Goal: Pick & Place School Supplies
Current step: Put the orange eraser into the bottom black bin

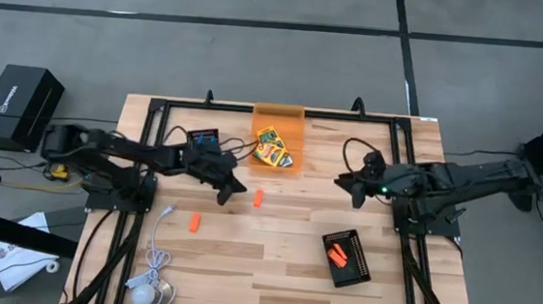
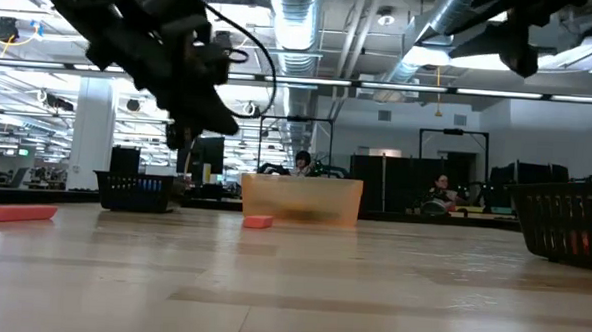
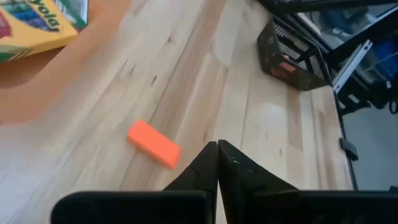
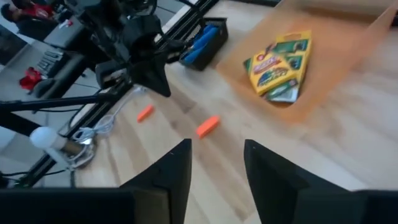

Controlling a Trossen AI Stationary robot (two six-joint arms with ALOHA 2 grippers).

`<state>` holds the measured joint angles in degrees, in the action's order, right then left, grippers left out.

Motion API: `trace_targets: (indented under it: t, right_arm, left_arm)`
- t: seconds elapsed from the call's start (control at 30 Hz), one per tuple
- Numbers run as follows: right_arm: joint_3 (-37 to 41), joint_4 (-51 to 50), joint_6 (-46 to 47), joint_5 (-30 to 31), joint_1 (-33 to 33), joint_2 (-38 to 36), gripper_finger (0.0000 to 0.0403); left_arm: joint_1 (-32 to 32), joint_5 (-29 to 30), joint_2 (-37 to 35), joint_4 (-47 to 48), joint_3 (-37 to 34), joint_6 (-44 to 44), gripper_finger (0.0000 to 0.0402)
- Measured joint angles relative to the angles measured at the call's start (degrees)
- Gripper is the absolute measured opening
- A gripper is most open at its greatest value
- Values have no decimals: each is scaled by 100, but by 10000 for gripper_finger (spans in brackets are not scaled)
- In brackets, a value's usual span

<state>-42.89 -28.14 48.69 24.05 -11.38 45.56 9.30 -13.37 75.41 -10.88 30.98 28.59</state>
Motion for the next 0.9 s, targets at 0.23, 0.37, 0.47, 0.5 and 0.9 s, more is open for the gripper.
trace_targets:
  t: [0.23, 0.37, 0.47, 0.5, 0.9]
  right_arm:
    - [0, 16, -263, -331, 247, 68, 124]
    - [0, 11, -283, -455, 270, 96, 120]
    - [0, 27, -281, -457, 271, 93, 120]
    - [0, 43, -278, -457, 271, 94, 120]
    - [0, 485, -261, -455, 293, 98, 120]
  left_arm:
    - [-44, 21, 952, -1179, 2, 189, 1]
    - [-44, 40, 1315, -1248, 4, 178, 1]
    - [-62, 40, 1479, -1316, 9, 118, 1]
    - [-68, 36, 1510, -1328, 13, 70, 1]
    - [-209, 52, 1708, -1378, 20, -310, 1]
